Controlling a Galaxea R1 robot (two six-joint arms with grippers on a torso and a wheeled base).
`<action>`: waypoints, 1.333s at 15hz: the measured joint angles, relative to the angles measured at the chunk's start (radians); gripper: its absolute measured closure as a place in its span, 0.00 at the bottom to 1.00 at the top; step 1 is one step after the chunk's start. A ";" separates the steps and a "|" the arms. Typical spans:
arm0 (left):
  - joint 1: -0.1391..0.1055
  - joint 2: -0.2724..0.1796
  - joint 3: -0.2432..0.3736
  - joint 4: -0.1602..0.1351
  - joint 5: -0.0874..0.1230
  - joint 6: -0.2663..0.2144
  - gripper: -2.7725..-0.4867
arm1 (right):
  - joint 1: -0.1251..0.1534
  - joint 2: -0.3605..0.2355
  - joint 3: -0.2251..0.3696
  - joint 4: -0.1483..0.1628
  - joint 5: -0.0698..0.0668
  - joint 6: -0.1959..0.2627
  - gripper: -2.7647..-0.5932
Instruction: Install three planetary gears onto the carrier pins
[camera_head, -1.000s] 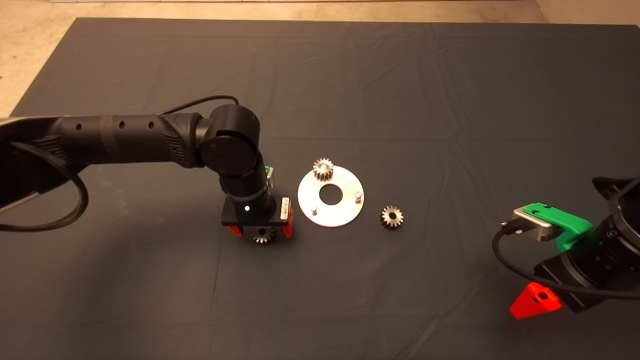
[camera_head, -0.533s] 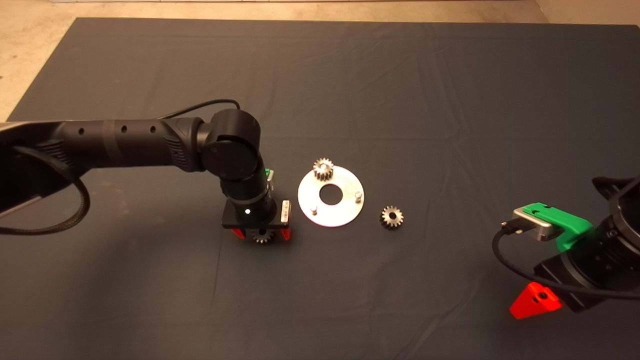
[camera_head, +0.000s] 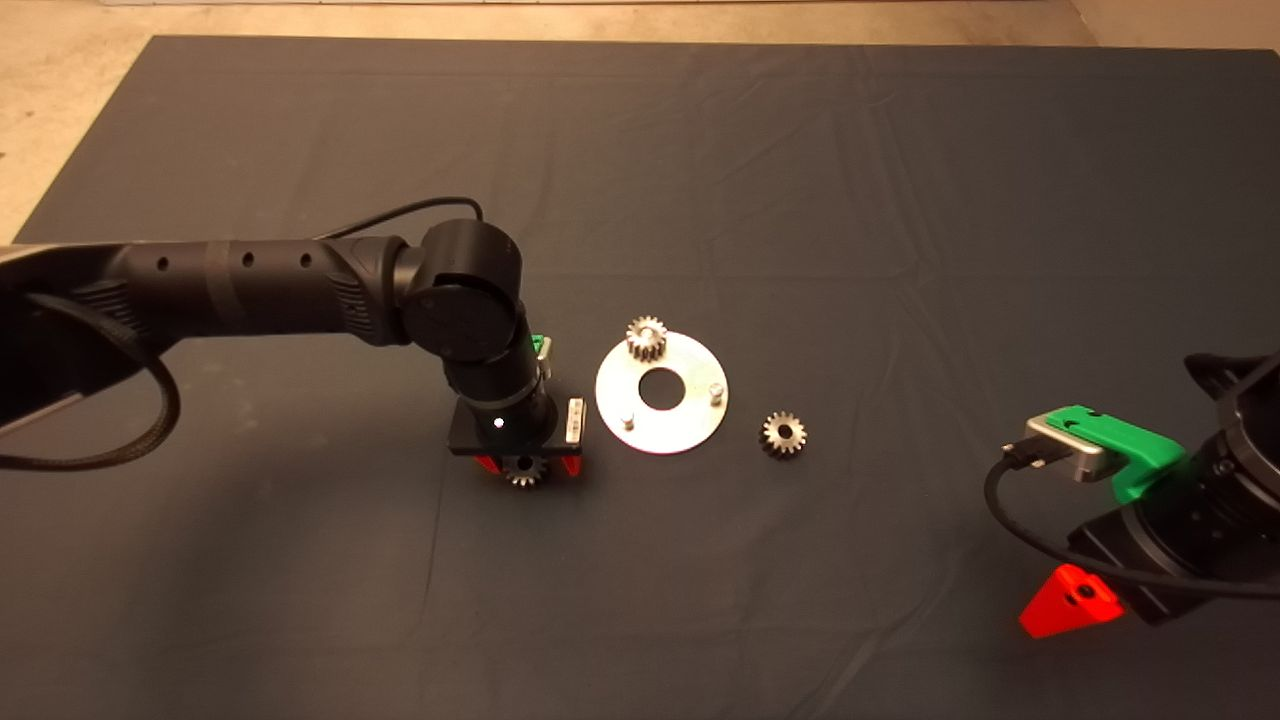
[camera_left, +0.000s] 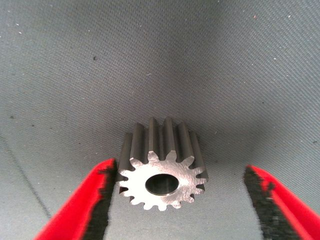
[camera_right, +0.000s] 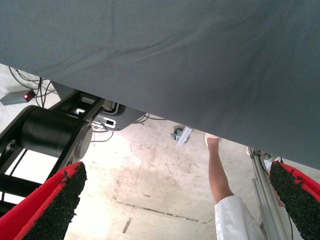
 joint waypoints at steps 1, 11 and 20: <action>0.002 0.000 0.000 0.003 0.001 0.000 0.49 | 0.000 0.000 0.000 0.000 0.000 0.000 0.02; 0.004 -0.003 0.013 0.019 -0.008 -0.003 0.49 | 0.000 0.000 0.000 0.000 0.000 0.000 0.02; 0.007 -0.008 0.027 0.019 -0.009 -0.003 0.61 | 0.000 0.000 0.000 0.000 0.000 -0.004 0.02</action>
